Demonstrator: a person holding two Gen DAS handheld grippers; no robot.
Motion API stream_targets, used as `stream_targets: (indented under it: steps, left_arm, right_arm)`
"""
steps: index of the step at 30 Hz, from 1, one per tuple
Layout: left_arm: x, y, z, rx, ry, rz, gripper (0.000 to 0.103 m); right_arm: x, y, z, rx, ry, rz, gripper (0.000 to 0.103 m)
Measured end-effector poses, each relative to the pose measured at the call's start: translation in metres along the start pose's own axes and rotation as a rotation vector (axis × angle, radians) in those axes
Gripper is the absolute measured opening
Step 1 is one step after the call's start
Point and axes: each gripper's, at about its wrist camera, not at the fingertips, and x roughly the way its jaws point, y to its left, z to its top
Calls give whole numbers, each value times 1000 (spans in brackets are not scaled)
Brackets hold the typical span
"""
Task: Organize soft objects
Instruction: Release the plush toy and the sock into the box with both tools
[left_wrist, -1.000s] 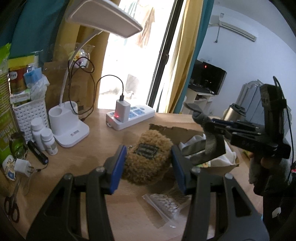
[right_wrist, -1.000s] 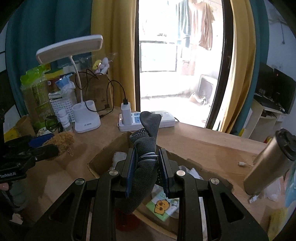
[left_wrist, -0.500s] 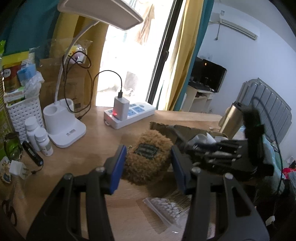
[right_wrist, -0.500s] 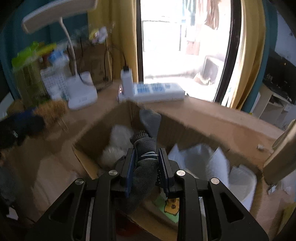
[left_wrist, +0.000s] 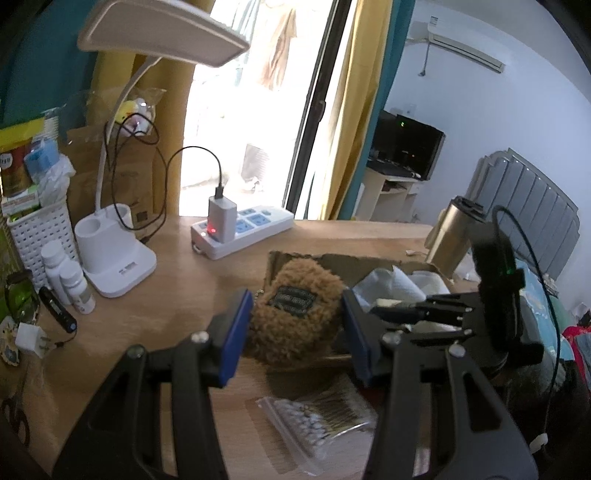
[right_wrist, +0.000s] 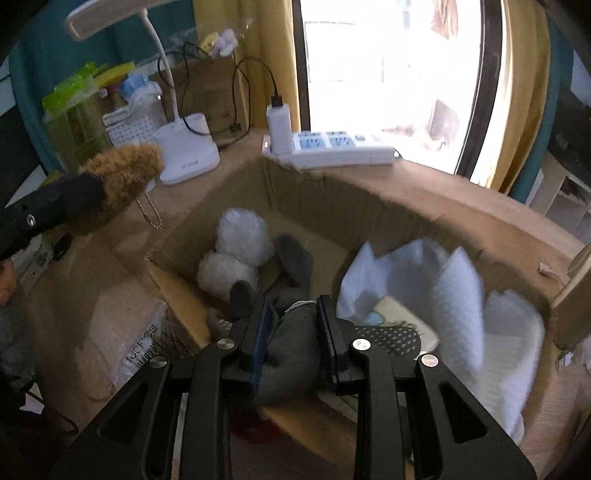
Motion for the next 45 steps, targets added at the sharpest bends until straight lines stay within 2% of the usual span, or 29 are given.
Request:
stream_targets:
  steps: [1,2,5,14,26,29,31,35,45]
  left_arm:
    - [0,-3,0,2,0,0,50]
    - [0,-5,1,5,0,0,50]
    - [3,-13,1,13,1,3,50]
    - [22,-45,3,58,32,-10,51]
    - [67,-69,10,90,79,-7,52]
    - [79,-70,14,84,98,-2,56]
    - [84,-71,17,81,109,8,71]
    - [81,-72,20,76,97,9,87]
    - [40,-62,14,66,60,-1,89]
  right_arm:
    - [-2,-2,0,7,-9,1,44]
    - [-7,-3,0,10,-26,5,49]
    - [-21,-8,-1,14,-74,3,51]
    - [-55,-37,-14,64,-146,-18,53]
    - [-75,-70,-25,112,-214,-49,53]
    - [-79,-76,-29,139,-232,-54,53]
    - [-81,-79,-31,152,-237,-58,53]
    - [-85,-80,-36,164,-241,-71,54]
    - [-99,-58,-38,142,-255,-89,54]
